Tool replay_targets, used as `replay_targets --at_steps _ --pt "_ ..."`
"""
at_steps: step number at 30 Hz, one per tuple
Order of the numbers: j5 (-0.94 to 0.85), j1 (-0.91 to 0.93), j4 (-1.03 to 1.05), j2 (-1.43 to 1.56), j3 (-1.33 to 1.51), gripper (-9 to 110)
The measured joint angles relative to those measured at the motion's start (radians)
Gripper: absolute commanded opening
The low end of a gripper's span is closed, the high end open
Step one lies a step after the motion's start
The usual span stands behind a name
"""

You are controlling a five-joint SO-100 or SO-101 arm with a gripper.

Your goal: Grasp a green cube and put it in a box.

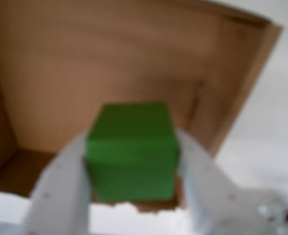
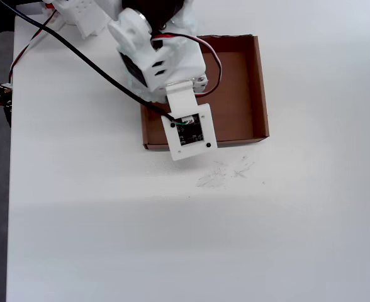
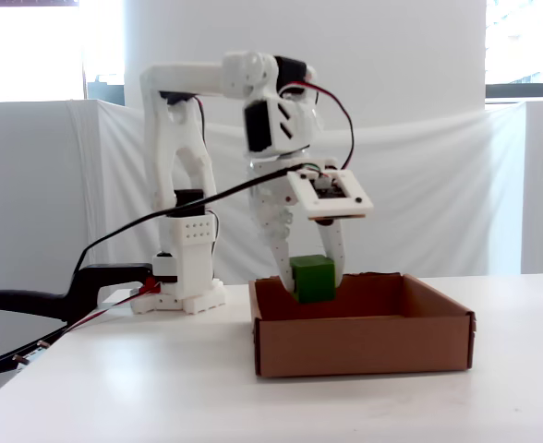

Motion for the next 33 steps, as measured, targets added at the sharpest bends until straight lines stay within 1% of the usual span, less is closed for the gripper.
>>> replay_targets --at_steps 9,16,17,20,21,22,24,28,33 --pt "0.005 -0.072 -0.103 -0.023 0.117 15" --pt "0.005 -0.089 -0.230 -0.051 0.199 16" --pt "0.005 -0.089 -0.235 -0.052 0.201 18" --pt "0.005 -0.087 -0.239 -0.060 0.201 28" --pt "0.005 -0.087 -0.239 -0.060 0.201 28" --pt "0.005 -0.087 -0.239 -0.060 0.201 28" --pt "0.005 -0.087 -0.236 -0.060 0.201 25" --pt "0.005 -0.067 -0.212 -0.046 0.201 25" --pt "0.005 0.002 -0.163 0.074 0.195 26"
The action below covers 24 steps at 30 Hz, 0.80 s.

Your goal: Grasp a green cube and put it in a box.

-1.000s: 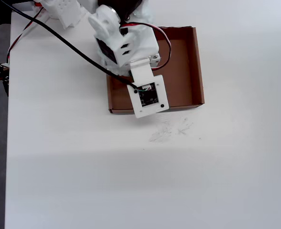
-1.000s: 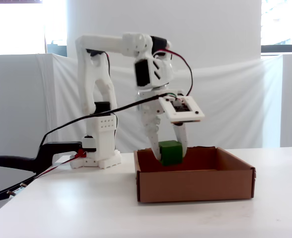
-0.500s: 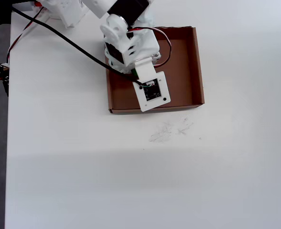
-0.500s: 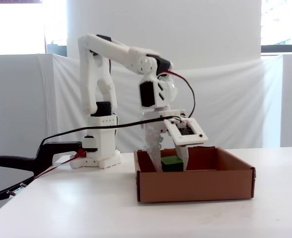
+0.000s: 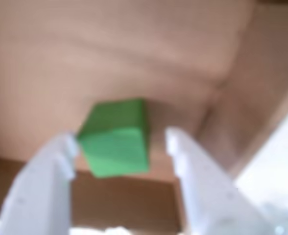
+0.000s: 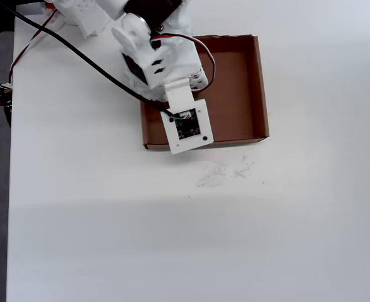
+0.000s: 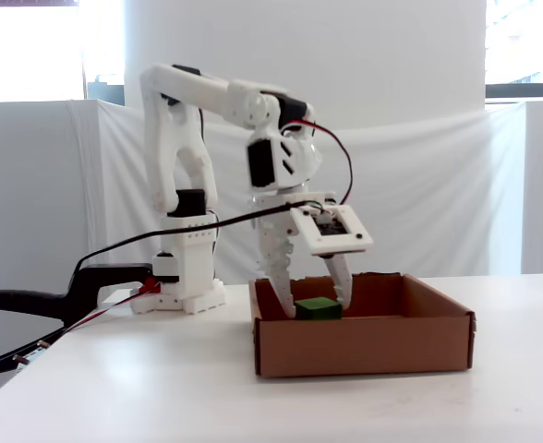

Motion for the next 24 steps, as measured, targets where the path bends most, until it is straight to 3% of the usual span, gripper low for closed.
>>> replay_targets --at_steps 10,16,24 --pt "-0.135 0.285 0.199 0.287 -0.009 25" --pt "-0.273 0.456 0.150 0.505 0.224 23" --pt "-0.321 0.503 0.170 0.816 0.546 22"
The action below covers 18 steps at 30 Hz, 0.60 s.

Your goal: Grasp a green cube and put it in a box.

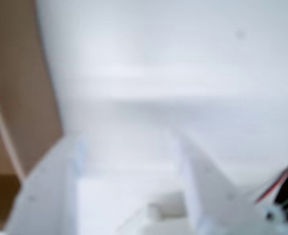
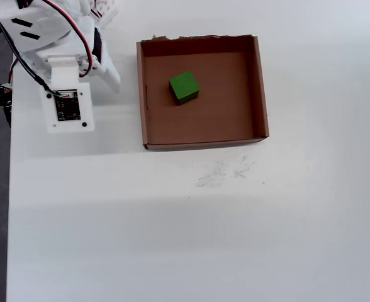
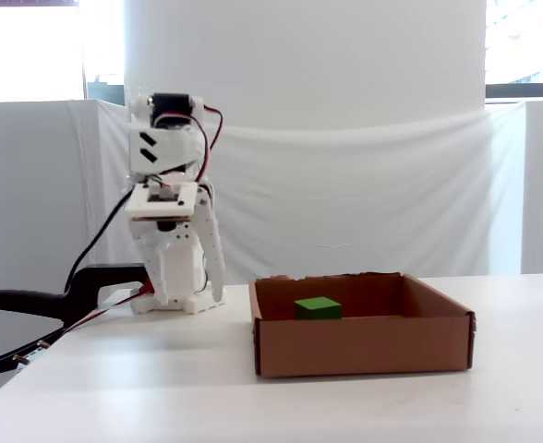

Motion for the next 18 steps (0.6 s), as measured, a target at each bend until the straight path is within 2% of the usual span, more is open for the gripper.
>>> replay_targets --at_steps 7,18 --pt "-0.078 0.052 0.074 0.167 0.110 22" --pt "-0.133 0.104 0.080 0.393 0.308 21"
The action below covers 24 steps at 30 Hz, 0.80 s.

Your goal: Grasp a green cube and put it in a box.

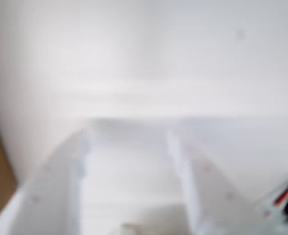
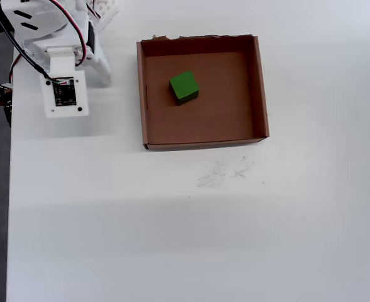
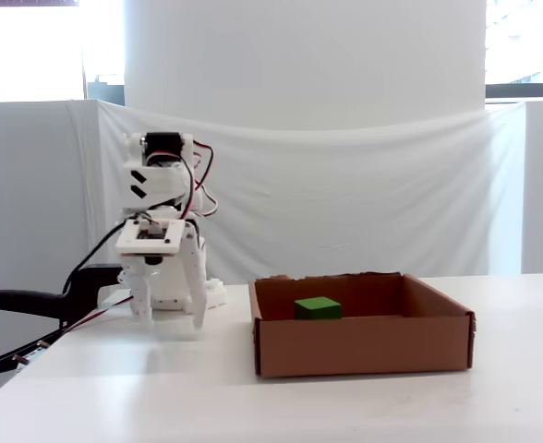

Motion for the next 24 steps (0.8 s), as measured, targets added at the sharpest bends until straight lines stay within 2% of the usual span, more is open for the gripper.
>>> replay_targets --at_steps 12,24 --pt "-0.020 0.031 0.095 0.143 0.006 21" --pt "-0.020 0.034 0.098 0.150 0.006 19"
